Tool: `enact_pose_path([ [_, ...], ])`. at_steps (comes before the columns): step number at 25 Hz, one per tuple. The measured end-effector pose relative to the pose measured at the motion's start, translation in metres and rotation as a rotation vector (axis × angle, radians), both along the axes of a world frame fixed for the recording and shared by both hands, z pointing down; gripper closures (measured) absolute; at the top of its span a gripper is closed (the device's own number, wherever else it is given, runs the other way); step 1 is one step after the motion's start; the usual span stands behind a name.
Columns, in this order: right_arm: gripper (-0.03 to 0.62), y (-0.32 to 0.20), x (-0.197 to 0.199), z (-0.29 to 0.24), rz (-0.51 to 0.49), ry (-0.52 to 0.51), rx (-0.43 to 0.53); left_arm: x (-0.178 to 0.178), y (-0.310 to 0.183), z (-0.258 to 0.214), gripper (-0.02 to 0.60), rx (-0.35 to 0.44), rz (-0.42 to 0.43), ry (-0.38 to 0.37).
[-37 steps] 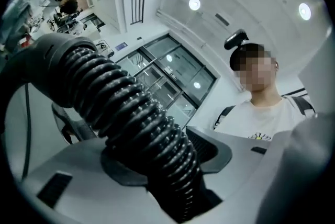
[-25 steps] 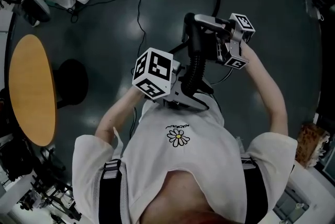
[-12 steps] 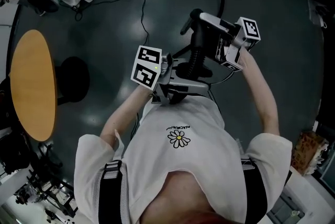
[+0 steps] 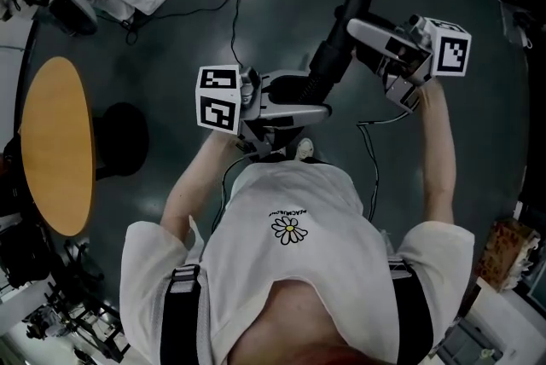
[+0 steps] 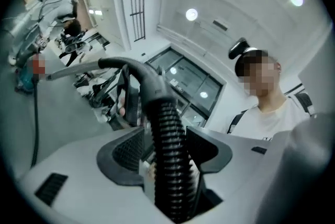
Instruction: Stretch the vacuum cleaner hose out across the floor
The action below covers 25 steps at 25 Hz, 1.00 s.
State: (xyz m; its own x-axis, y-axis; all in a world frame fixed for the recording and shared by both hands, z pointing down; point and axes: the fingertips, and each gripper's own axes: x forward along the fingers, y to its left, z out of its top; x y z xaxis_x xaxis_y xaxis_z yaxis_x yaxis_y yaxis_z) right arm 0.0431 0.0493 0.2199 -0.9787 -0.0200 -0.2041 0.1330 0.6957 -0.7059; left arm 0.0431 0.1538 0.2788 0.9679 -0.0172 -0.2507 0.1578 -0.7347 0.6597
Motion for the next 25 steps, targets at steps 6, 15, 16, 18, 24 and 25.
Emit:
enact_pose_path([
  [6, 0.332, 0.047, 0.021, -0.007, -0.019, -0.003, 0.115, 0.001, 0.018, -0.033, 0.345, 0.070, 0.126, 0.128],
  [15, 0.321, 0.128, 0.018, 0.017, 0.084, 0.039, 0.121, 0.002, 0.076, -0.028, 0.339, 0.155, 0.174, -0.067],
  [16, 0.319, 0.151, 0.012, 0.017, 0.089, 0.053, 0.125, -0.002, 0.101, -0.028, 0.339, 0.146, 0.210, -0.056],
  [18, 0.316, 0.190, 0.001, 0.016, 0.097, 0.084, 0.128, -0.009, 0.142, -0.028, 0.339, 0.147, 0.259, -0.035],
  [24, 0.312, 0.246, -0.022, 0.017, 0.050, 0.176, 0.115, -0.022, 0.203, -0.029, 0.330, 0.129, 0.360, 0.057],
  [25, 0.310, 0.271, -0.027, 0.018, 0.031, 0.196, 0.114, -0.024, 0.229, -0.028, 0.326, 0.127, 0.381, 0.078],
])
